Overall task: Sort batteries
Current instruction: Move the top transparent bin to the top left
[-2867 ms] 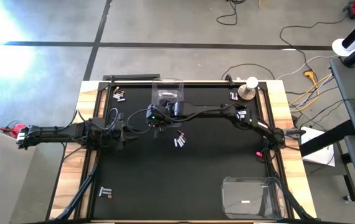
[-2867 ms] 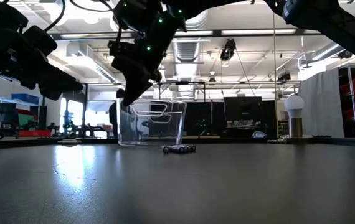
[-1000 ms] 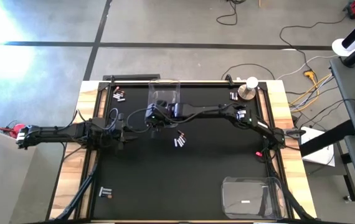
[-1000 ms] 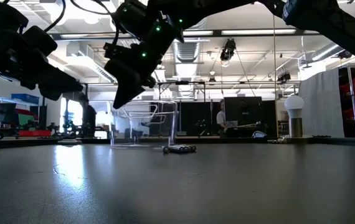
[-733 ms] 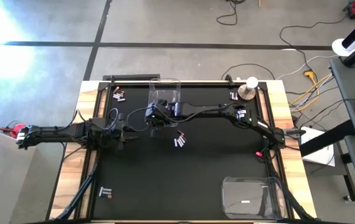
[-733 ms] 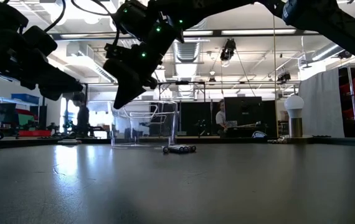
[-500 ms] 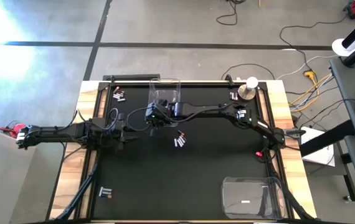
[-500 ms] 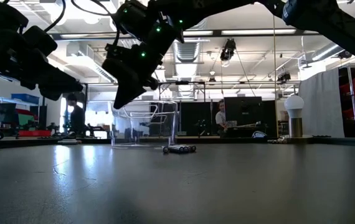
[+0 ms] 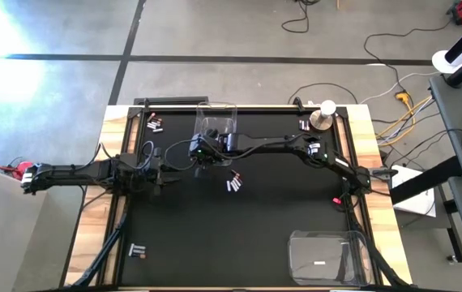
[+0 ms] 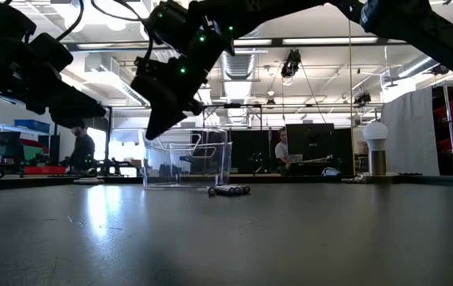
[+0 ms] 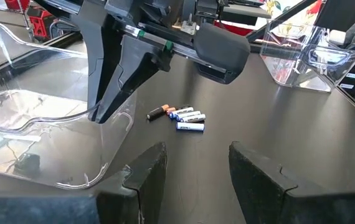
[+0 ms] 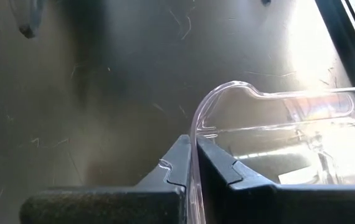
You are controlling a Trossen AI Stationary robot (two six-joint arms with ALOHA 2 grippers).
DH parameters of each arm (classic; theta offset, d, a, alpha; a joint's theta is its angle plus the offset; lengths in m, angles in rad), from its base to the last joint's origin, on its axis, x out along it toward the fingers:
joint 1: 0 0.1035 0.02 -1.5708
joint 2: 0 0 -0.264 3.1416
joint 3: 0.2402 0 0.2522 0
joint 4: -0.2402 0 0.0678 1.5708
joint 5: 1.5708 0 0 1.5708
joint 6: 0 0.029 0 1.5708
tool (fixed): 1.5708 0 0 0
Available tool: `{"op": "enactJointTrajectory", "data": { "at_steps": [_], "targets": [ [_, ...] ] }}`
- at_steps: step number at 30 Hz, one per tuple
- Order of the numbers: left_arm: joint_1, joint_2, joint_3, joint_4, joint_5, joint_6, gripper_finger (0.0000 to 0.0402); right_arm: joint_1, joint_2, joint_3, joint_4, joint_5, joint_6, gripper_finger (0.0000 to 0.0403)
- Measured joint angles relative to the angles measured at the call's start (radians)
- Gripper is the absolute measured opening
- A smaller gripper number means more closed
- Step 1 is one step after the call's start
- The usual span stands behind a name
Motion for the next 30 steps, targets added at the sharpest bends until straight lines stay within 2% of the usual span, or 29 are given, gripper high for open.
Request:
{"op": "enactJointTrajectory", "data": {
  "at_steps": [30],
  "targets": [
    [0.000, 0.000, 0.000, 0.000, 0.000, 0.000, 0.0155, 0.034, -0.011, -0.001, -0.032, -0.007, -0.052, 0.0013]
  ]
}}
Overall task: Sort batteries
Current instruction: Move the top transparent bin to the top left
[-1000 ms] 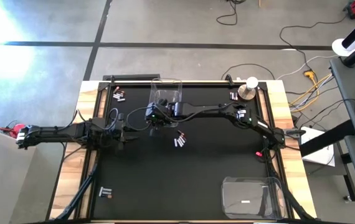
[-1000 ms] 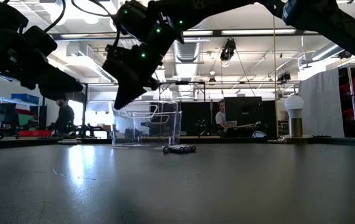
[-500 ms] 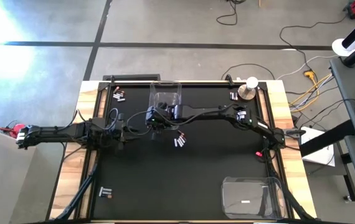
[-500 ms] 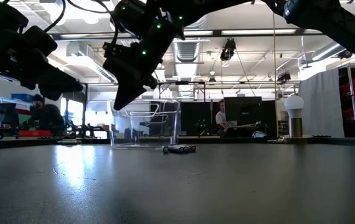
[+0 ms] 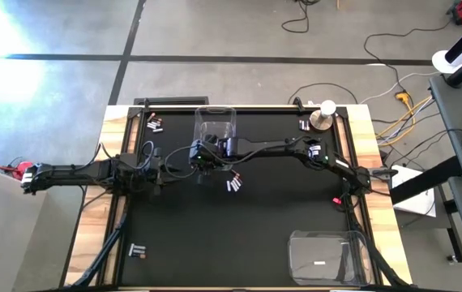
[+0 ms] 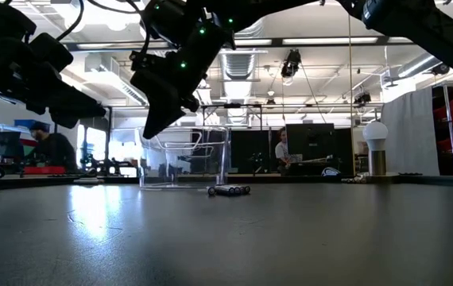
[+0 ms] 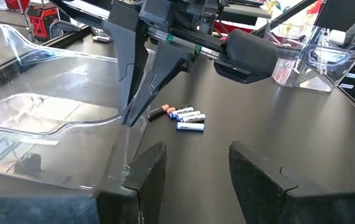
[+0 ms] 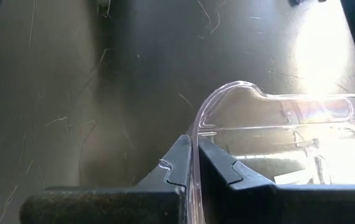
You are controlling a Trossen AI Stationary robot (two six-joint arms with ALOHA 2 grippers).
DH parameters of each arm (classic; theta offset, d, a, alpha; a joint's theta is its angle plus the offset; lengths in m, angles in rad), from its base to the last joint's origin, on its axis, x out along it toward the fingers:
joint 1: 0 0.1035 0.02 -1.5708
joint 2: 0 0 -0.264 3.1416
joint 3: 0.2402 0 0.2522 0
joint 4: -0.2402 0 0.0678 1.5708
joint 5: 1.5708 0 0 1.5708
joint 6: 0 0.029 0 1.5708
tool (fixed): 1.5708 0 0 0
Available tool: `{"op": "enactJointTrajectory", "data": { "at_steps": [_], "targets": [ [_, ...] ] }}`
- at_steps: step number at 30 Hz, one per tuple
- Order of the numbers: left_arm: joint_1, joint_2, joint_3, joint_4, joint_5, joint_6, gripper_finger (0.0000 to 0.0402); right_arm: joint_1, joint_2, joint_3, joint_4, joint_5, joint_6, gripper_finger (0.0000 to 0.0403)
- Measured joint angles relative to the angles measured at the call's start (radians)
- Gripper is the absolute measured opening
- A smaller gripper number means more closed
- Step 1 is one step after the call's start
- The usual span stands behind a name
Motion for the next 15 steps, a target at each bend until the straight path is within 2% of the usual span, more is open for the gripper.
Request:
{"op": "enactJointTrajectory", "data": {
  "at_steps": [15],
  "targets": [
    [0.000, 0.000, 0.000, 0.000, 0.000, 0.000, 0.0155, 0.000, -0.002, 0.015, -0.022, 0.000, -0.007, 0.0020]
  ]
}}
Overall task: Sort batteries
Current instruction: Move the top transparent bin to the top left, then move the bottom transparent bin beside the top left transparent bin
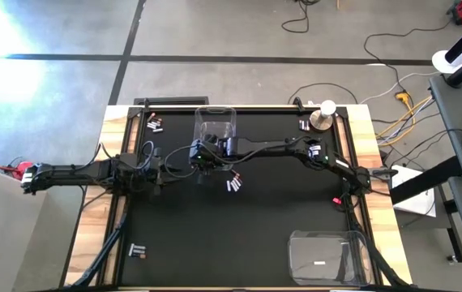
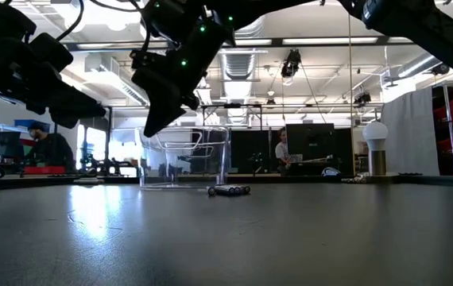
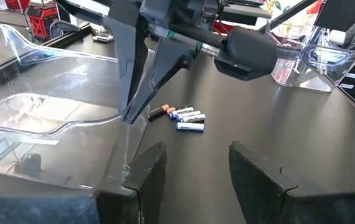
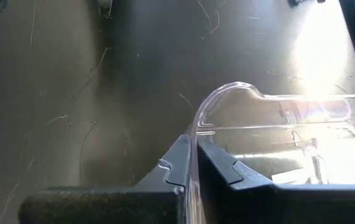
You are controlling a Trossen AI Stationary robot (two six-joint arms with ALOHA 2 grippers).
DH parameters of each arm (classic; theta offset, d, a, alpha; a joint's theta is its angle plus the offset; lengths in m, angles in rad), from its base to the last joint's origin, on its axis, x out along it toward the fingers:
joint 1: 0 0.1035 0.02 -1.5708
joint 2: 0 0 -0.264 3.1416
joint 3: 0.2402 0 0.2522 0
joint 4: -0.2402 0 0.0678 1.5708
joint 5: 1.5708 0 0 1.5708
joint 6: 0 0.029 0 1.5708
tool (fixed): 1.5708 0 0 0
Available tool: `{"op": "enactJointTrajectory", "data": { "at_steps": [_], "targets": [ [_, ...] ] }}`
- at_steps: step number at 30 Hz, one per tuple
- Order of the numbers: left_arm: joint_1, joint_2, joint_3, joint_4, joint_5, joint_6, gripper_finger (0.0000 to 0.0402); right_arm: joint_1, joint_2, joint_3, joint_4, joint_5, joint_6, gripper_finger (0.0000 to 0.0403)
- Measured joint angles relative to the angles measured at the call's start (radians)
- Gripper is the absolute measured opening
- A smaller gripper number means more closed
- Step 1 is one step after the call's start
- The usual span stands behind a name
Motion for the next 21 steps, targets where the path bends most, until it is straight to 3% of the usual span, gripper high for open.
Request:
{"op": "enactJointTrajectory", "data": {
  "at_steps": [13, 21],
  "targets": [
    [0.000, 0.000, 0.000, 0.000, 0.000, 0.000, 0.0155, 0.014, -0.016, 0.138, -0.124, 0.008, 0.005, 0.0121],
    [0.000, 0.003, 0.000, -0.001, 0.000, 0.000, 0.0155, 0.062, -0.150, 0.127, -0.314, 0.012, 0.190, 0.0166]
  ]
}}
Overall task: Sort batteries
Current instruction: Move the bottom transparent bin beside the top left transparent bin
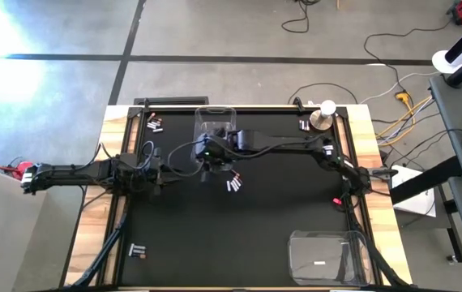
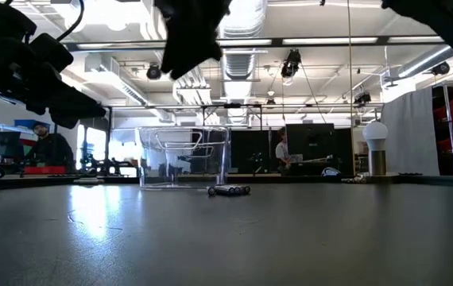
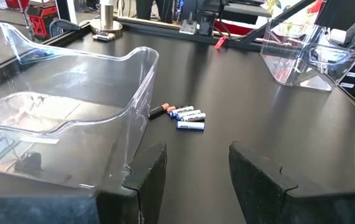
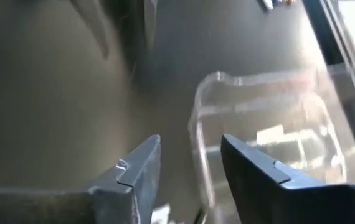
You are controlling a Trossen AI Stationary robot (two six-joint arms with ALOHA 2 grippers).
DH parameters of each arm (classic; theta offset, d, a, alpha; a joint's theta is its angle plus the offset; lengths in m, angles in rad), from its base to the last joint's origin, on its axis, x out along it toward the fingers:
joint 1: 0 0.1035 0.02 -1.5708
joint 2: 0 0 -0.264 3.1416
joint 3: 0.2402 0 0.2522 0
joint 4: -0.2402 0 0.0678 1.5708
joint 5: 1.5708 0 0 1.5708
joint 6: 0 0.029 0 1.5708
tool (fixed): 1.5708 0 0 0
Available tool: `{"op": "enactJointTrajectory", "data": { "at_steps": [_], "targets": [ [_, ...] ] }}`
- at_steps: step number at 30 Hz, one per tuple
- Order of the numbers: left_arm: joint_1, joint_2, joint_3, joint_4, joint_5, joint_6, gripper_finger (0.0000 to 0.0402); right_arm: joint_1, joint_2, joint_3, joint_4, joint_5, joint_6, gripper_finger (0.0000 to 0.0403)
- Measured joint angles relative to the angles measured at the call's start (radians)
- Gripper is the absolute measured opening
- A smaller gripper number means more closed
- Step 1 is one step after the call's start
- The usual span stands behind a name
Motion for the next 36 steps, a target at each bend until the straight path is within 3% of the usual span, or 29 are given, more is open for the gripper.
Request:
{"op": "enactJointTrajectory", "data": {
  "at_steps": [9, 18, 30, 36],
  "targets": [
    [0.000, 0.006, 0.000, 0.001, 0.000, 0.000, 0.0155, 0.178, -0.071, 0.000, -0.287, 0.020, 0.331, 0.0175],
    [0.000, 0.012, 0.000, 0.001, 0.000, 0.000, 0.0155, 0.490, -0.075, 0.000, -0.383, 0.259, 0.722, 0.0174],
    [0.000, 0.014, 0.000, 0.001, 0.000, 0.000, 0.0155, 0.831, -0.047, -0.003, -0.527, 0.260, 1.529, 0.0220],
    [0.000, 0.016, 0.000, 0.000, 0.000, 0.000, 0.0155, 0.903, -0.033, -0.090, -0.530, 0.192, 1.842, 0.0239]
  ]
}}
